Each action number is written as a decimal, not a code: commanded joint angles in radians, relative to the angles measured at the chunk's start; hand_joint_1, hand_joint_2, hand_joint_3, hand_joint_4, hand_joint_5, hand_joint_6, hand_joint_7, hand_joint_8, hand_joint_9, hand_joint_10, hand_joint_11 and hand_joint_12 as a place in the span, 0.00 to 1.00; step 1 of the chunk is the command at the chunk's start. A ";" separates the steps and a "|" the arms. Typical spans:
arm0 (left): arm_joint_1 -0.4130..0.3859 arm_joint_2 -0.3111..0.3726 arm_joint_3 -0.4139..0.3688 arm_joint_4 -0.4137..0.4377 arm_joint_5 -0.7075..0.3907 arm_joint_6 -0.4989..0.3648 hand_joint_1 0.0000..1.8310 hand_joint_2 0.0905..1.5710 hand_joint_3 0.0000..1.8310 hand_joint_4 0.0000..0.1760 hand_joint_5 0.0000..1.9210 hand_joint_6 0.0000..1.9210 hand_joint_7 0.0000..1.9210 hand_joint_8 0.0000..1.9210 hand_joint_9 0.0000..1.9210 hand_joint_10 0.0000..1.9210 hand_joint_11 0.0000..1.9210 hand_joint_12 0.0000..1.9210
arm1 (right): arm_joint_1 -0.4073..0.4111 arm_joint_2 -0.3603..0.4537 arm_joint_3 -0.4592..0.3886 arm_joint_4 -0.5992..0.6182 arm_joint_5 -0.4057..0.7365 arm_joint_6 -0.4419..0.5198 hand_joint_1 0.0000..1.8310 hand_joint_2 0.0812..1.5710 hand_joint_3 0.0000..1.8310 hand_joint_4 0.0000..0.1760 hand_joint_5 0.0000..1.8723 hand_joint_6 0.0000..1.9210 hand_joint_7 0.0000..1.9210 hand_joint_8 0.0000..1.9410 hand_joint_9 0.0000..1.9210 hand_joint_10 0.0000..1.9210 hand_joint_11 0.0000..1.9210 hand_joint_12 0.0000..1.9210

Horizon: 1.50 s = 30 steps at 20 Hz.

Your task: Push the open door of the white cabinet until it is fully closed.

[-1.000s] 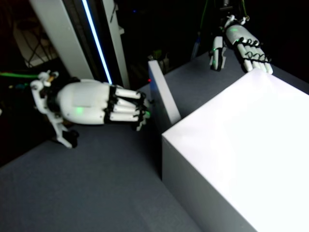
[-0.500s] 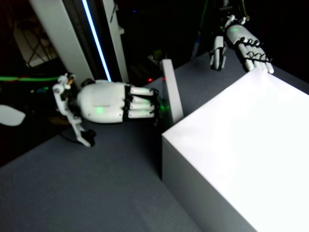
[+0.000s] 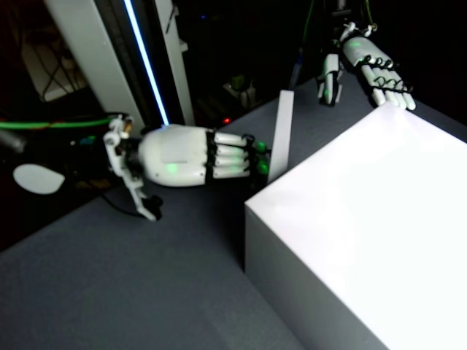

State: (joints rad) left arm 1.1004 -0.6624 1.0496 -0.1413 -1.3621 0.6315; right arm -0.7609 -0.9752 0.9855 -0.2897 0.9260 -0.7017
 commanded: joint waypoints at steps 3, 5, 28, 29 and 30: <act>-0.002 0.004 -0.006 -0.024 -0.141 -0.002 0.20 0.88 0.00 0.00 0.02 0.00 0.00 0.00 0.00 0.00 0.00 0.00 | 0.033 -0.023 0.014 0.018 0.089 0.007 0.17 0.83 0.00 0.00 0.12 0.01 0.15 0.00 0.11 0.09 0.00 0.62; 0.003 0.004 -0.007 -0.028 -0.147 -0.002 0.19 0.88 0.00 0.00 0.02 0.00 0.00 0.00 0.00 0.00 0.00 0.00 | 0.041 -0.037 0.025 0.018 0.073 0.007 0.20 0.81 0.00 0.00 0.11 0.00 0.14 0.00 0.11 0.07 0.00 0.55; 0.033 0.002 -0.011 -0.056 -0.180 -0.002 0.18 0.89 0.00 0.00 0.03 0.00 0.00 0.00 0.00 0.00 0.00 0.00 | 0.108 -0.116 0.082 0.108 -0.026 -0.081 0.07 0.85 0.00 0.00 0.00 0.00 0.00 0.00 0.00 0.00 0.00 0.00; 0.034 0.001 -0.011 -0.057 -0.181 -0.002 0.18 0.89 0.00 0.00 0.03 0.00 0.00 0.00 0.00 0.00 0.00 0.00 | 0.108 -0.116 0.080 0.102 -0.027 -0.081 0.08 0.85 0.00 0.00 0.00 0.00 0.00 0.00 0.00 0.00 0.00 0.00; 0.034 0.001 -0.011 -0.057 -0.183 -0.002 0.19 0.89 0.00 0.00 0.03 0.00 0.00 0.00 0.00 0.00 0.00 0.00 | 0.108 -0.116 0.075 0.091 -0.027 -0.079 0.10 0.84 0.00 0.00 0.01 0.01 0.00 0.00 0.00 0.00 0.01 0.00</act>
State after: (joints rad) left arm 1.1416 -0.6624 1.0435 -0.1776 -1.4086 0.6315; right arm -0.6640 -1.0924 1.0645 -0.2047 0.7792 -0.7845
